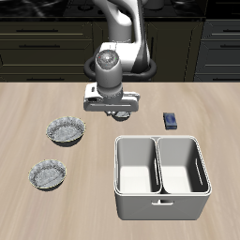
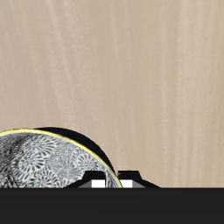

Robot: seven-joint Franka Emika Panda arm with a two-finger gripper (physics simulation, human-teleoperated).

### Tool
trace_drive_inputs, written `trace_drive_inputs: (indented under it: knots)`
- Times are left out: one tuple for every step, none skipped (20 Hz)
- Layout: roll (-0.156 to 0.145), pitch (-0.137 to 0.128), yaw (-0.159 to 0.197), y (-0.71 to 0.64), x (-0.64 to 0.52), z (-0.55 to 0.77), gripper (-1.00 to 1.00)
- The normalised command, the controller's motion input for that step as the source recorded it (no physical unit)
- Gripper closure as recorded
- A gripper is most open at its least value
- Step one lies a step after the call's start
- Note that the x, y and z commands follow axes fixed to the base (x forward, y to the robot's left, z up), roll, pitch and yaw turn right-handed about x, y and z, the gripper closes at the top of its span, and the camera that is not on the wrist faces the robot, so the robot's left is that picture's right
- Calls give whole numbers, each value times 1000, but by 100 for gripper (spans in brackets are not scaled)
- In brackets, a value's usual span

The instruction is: Stack the smallest bowl on the middle-sized bowl

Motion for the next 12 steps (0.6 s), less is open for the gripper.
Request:
trace_drive_inputs:
  knots:
    - [34,-83,-41,105,104,747,100]
    - [27,-81,17,85,53,458,100]
    - [19,-65,-15,30,67,636,100]
    - [10,-53,9,30,5,276,100]
    - [3,-121,-11,3,95,785,100]
    - [-8,-98,-28,-39,22,630,100]
    - [17,-98,-1,34,-14,643,100]
    - [1,-92,-13,-8,-23,611,100]
    - [6,-89,-48,-28,-29,803,100]
    - [-1,-78,10,11,-39,493,100]
    - [11,-70,-16,-5,-3,608,100]
    - [2,-84,13,31,-26,557,100]
